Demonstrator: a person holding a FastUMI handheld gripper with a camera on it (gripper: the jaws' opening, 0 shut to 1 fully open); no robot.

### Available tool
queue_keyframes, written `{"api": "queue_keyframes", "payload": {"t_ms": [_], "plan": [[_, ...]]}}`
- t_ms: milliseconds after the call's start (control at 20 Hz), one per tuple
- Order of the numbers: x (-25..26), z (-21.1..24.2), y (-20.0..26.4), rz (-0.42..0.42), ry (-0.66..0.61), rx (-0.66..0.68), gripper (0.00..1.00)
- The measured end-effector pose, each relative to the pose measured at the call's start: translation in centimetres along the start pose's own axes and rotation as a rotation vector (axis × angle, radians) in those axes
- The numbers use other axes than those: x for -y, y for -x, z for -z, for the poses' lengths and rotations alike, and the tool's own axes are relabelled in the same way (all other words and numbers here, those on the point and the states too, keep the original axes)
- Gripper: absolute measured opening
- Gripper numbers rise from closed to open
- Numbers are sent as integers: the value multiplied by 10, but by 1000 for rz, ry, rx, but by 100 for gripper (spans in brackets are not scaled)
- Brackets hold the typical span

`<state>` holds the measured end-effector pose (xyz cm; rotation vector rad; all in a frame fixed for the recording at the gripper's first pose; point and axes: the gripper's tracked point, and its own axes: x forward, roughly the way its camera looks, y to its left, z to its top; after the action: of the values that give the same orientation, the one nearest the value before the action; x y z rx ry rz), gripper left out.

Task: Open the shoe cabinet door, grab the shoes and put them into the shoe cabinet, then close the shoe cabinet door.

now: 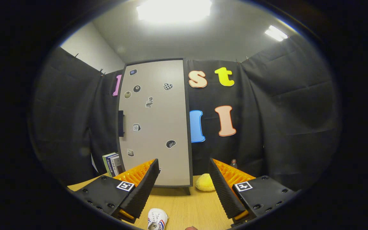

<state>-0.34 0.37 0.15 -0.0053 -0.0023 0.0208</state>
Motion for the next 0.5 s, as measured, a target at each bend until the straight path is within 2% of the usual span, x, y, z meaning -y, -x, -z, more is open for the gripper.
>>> {"api": "queue_keyframes", "payload": {"t_ms": [250, 500], "plan": [[-7, 2, 2, -11, 9, -9, 98], [-34, -21, -8, -49, 37, 42, 97]]}}
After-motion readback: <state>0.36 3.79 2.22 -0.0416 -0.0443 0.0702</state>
